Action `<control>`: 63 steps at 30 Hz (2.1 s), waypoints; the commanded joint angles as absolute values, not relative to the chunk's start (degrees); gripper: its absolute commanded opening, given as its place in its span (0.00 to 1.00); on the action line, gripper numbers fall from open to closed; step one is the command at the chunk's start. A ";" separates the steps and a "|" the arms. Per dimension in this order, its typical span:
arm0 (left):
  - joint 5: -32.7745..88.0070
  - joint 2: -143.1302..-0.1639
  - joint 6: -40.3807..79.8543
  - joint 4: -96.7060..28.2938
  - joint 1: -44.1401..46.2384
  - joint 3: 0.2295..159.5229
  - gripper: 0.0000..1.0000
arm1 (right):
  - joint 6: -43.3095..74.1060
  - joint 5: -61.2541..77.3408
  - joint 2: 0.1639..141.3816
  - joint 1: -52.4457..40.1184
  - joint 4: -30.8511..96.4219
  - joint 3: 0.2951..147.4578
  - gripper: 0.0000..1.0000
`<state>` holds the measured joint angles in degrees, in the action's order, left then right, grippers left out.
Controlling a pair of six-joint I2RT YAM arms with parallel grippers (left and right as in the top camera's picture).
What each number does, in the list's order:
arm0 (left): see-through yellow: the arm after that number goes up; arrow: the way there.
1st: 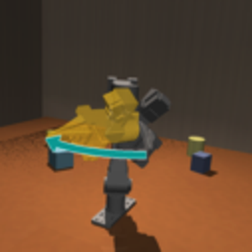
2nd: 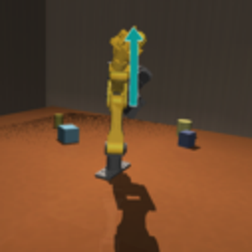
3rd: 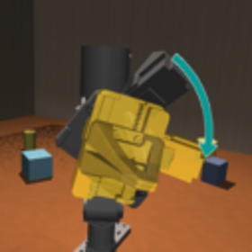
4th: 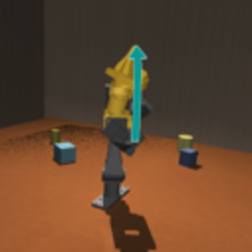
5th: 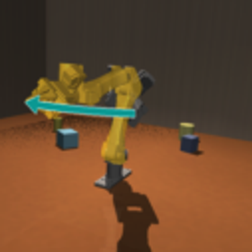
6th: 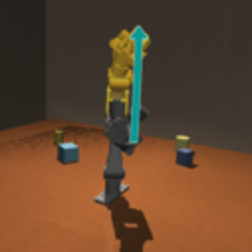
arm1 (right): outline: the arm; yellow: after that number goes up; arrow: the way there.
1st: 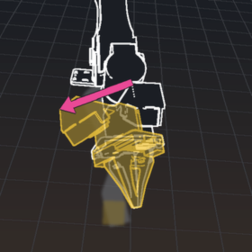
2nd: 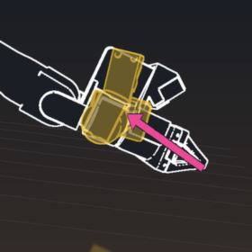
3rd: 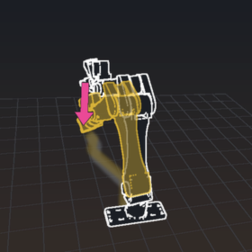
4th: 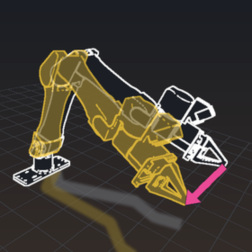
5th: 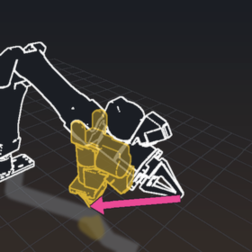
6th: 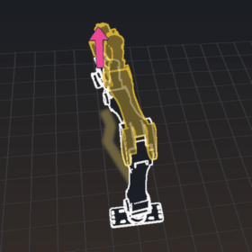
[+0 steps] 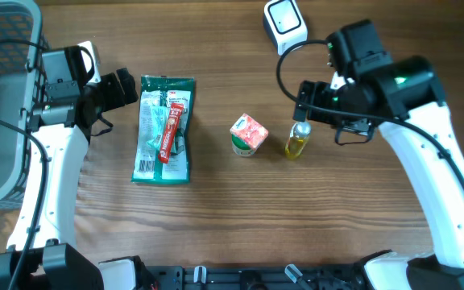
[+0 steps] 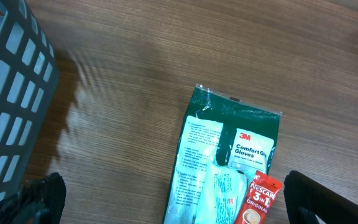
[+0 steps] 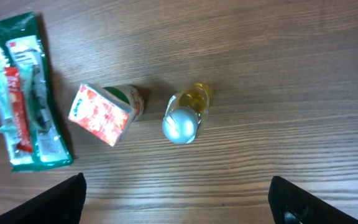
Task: Scan the item barcode
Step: 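Reach the right gripper to the yellow bottle and grasp its neck, then lift the yellow bottle upward with the right gripper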
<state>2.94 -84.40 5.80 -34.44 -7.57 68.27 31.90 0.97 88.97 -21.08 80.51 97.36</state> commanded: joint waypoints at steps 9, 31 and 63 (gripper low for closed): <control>3.40 -83.57 4.71 -34.28 -7.79 69.12 1.00 | 34.57 -1.23 101.08 -22.55 80.03 96.62 1.00; 3.40 -83.57 4.71 -34.28 -7.79 69.12 1.00 | 34.44 0.05 106.78 -22.65 74.15 89.36 0.94; 3.42 -83.57 4.71 -34.28 -7.79 69.12 1.00 | 34.50 1.58 106.85 -22.68 72.23 85.10 0.71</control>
